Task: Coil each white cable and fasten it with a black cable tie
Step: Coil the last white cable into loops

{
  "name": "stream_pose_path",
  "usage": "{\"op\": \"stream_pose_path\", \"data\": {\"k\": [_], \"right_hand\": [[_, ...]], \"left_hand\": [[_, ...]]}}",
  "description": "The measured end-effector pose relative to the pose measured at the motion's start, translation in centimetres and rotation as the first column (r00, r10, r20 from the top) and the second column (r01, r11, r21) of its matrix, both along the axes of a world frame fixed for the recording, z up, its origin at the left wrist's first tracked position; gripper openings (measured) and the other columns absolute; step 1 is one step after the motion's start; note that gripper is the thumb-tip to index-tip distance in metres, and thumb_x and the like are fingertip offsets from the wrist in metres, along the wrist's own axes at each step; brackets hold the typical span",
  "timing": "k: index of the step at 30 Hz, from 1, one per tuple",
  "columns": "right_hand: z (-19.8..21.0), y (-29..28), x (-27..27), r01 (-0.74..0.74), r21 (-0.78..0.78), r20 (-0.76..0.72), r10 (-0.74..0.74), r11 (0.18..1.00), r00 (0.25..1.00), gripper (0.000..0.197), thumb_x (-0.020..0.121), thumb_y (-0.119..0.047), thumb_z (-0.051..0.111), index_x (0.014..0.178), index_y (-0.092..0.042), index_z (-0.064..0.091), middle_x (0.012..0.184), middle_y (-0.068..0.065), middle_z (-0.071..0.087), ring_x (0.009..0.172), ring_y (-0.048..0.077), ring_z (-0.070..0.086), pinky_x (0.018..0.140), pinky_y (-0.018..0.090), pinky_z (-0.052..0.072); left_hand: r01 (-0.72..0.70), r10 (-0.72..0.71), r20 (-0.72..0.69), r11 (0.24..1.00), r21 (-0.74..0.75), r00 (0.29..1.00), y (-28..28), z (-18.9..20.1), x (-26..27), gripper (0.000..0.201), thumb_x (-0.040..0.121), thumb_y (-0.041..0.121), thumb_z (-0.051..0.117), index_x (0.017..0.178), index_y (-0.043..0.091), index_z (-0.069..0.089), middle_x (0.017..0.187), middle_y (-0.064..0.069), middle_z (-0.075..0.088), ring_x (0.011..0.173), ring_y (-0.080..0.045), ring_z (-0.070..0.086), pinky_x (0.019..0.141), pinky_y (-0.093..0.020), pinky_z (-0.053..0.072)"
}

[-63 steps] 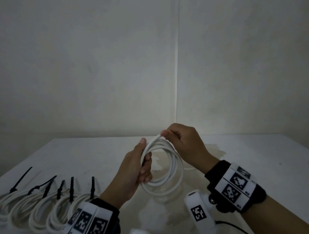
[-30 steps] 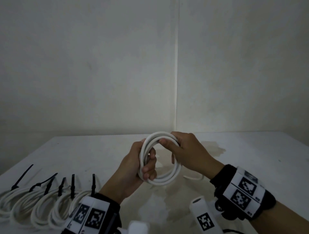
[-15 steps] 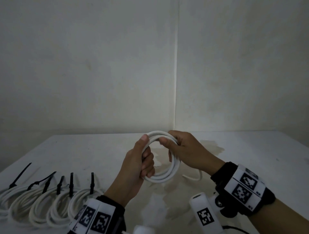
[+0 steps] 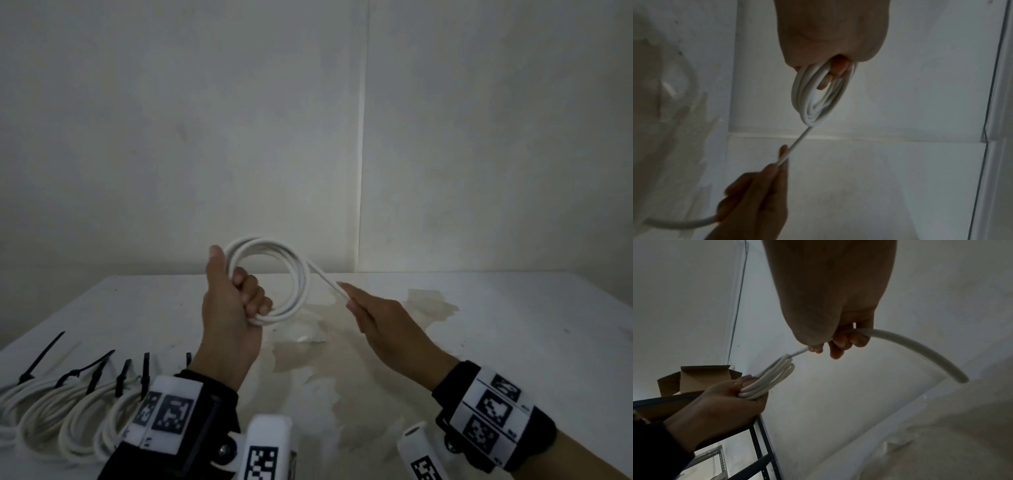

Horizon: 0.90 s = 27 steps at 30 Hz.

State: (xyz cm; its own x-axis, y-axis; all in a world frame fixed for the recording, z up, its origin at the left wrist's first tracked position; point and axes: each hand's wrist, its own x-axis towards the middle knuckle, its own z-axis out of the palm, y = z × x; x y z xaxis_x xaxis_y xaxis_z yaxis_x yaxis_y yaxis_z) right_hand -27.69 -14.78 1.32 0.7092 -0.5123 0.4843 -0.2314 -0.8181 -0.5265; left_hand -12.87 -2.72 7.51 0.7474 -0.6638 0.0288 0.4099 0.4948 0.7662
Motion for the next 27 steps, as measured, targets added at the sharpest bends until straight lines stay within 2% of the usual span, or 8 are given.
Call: {"op": "stream_pose_path", "data": {"k": [3,7,10,14,17,21,24,27], "right_hand": [[-1.4,0.1,-0.2,-0.027,-0.062,-0.134,0.019,0.998,0.991,0.045,0.1,-0.027,0.032,0.143,-0.032,0.021,0.109,-0.001,0.061,0.095,0.013,0.056,0.081,0.02,0.041],[-2.2,0.0,-0.4,0.011,-0.197,-0.245,-0.06,0.98,0.968,0.047,0.101,-0.03,0.025,0.135,-0.033,-0.008,0.094,0.003,0.048,0.078,0.016,0.046,0.071,0.027,0.039],[-2.1,-0.2,-0.5,0.064,-0.464,-0.131,-0.14,0.883,0.982,0.046,0.096,-0.035,0.025,0.139,-0.021,0.034,0.071,0.0,0.055,0.05,0.012,0.045,0.042,0.019,0.028],[-1.7,1.5,0.2,-0.061,-0.701,-0.12,-0.034,0.71,0.992,0.033,0.082,-0.031,0.038,0.094,-0.021,0.068,0.061,-0.007,0.055,0.04,0.01,0.048,0.032,0.016,0.024],[0.0,2.8,0.8,-0.119,-0.777,-0.12,0.04,0.618,0.992,0.028,0.085,-0.027,0.041,0.075,-0.021,0.067,0.061,-0.006,0.054,0.042,0.011,0.047,0.035,0.017,0.023],[2.2,3.6,1.9,-0.179,-0.796,-0.087,0.183,0.578,0.979,0.023,0.085,-0.024,0.048,0.076,-0.019,0.068,0.066,-0.005,0.06,0.048,0.013,0.052,0.038,0.02,0.03],[3.1,3.9,2.5,-0.214,-0.785,-0.03,0.309,0.582,0.951,0.019,0.084,-0.023,0.054,0.073,-0.015,0.067,0.069,-0.001,0.064,0.051,0.016,0.055,0.042,0.021,0.038],[3.7,3.5,2.3,-0.166,-0.708,0.088,0.318,0.687,0.944,0.013,0.079,-0.027,0.063,0.073,-0.015,0.06,0.065,-0.002,0.06,0.055,0.01,0.049,0.044,0.023,0.039]], "left_hand": [[-0.101,0.1,-0.047,0.995,-0.016,0.994,0.1,0.2,1.6,0.048,0.095,0.047,0.036,0.057,0.02,0.03,0.032,0.008,0.025,0.026,-0.006,0.021,0.031,-0.013,0.021],[-0.143,0.141,-0.061,0.989,-0.028,0.988,0.4,0.2,2.9,0.047,0.095,0.047,0.037,0.057,0.02,0.03,0.033,0.008,0.024,0.027,-0.007,0.021,0.031,-0.014,0.022],[-0.18,0.18,0.012,0.984,-0.006,0.984,0.4,-0.2,2.6,0.048,0.095,0.048,0.037,0.057,0.019,0.03,0.033,0.008,0.025,0.028,-0.006,0.021,0.032,-0.013,0.023],[-0.261,0.254,0.12,0.964,0.046,0.96,-0.3,-0.7,1.6,0.047,0.095,0.048,0.038,0.059,0.017,0.034,0.034,0.008,0.029,0.029,-0.007,0.026,0.037,-0.018,0.028],[-0.271,0.237,0.256,0.957,0.105,0.937,-0.8,-1.2,0.4,0.048,0.095,0.048,0.035,0.06,0.016,0.038,0.033,0.008,0.033,0.031,-0.007,0.029,0.044,-0.024,0.029],[-0.157,0.061,0.361,0.957,0.243,0.931,-1.1,-2.1,-1.5,0.051,0.097,0.044,0.029,0.059,0.014,0.042,0.033,0.007,0.037,0.03,-0.006,0.033,0.036,-0.015,0.03],[-0.047,-0.113,0.503,0.954,0.295,0.857,-1.0,-3.1,-2.1,0.052,0.097,0.04,0.03,0.059,0.01,0.044,0.041,0.004,0.043,0.041,-0.014,0.04,0.042,-0.02,0.035],[0.055,-0.258,0.576,0.937,0.346,0.776,-0.5,-3.7,-2.4,0.057,0.097,0.04,0.028,0.07,0.003,0.062,0.06,-0.011,0.063,0.057,-0.023,0.059,0.058,-0.031,0.048]]}}
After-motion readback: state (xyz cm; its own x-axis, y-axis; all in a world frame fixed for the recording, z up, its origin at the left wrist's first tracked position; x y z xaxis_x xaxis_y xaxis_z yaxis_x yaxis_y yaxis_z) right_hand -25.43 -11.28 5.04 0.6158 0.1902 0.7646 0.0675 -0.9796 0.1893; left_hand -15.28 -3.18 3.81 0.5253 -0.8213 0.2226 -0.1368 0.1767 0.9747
